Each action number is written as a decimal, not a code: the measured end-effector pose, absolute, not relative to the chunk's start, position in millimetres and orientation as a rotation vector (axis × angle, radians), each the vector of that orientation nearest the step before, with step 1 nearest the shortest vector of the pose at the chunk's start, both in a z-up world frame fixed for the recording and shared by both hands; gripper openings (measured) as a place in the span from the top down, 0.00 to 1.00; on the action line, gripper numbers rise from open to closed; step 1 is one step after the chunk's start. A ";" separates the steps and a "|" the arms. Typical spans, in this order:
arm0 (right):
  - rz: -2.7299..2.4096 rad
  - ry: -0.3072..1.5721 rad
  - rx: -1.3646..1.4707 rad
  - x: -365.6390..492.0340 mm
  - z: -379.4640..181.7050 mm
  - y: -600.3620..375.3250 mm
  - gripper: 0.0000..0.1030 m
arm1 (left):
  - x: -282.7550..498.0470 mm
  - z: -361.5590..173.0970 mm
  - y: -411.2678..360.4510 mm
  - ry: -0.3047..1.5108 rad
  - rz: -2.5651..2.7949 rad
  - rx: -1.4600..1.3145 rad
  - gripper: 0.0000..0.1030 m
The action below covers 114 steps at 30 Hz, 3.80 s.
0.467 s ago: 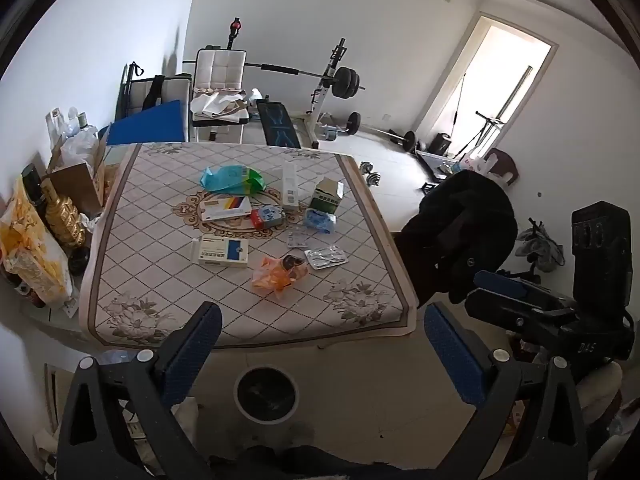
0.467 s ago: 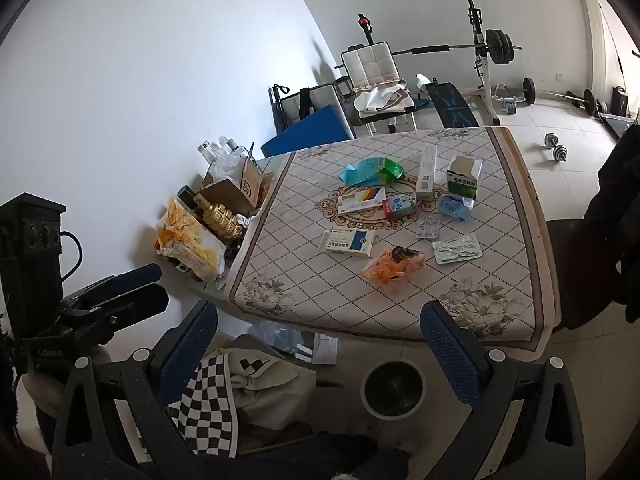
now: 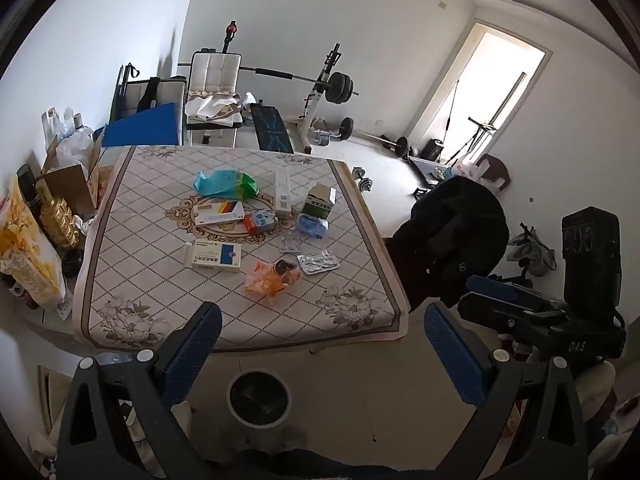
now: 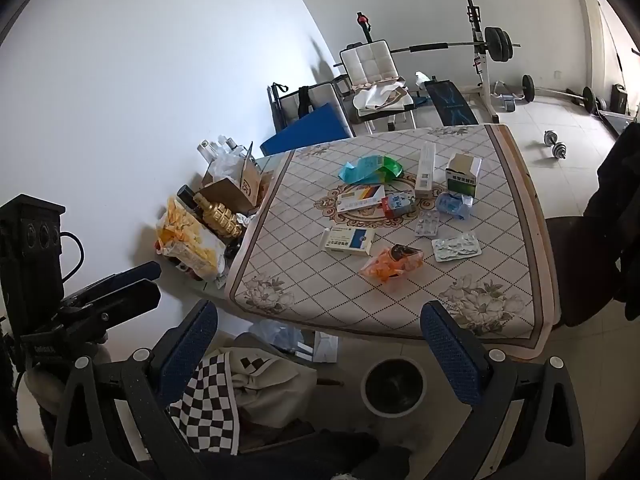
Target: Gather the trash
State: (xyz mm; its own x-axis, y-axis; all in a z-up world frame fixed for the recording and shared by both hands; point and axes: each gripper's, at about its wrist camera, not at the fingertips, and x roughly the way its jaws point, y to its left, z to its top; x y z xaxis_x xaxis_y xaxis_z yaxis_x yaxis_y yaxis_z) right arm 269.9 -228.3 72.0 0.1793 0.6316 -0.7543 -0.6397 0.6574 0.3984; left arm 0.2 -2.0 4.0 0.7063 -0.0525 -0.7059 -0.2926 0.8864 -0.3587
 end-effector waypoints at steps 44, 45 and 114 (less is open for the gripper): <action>0.922 1.062 -0.034 271.8 78.7 -218.3 0.01 | 2.9 16.4 -5.8 0.780 0.137 -0.458 0.00; 0.921 1.062 -0.032 271.4 78.4 -218.8 0.01 | 5.6 15.9 -6.6 0.781 0.134 -0.457 0.00; 0.159 1.487 0.161 756.3 -282.0 -103.2 0.00 | 252.2 -368.5 211.2 1.257 0.978 -1.369 0.01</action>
State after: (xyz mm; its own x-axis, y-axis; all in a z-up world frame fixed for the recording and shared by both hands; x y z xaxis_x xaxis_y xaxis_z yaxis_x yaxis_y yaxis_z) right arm 756.3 -103.2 -282.0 0.0777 0.2041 -0.9759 -0.0064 0.9789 0.2042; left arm 252.2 211.2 -368.5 0.1350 -0.1849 -0.9734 -0.9890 0.0344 -0.1437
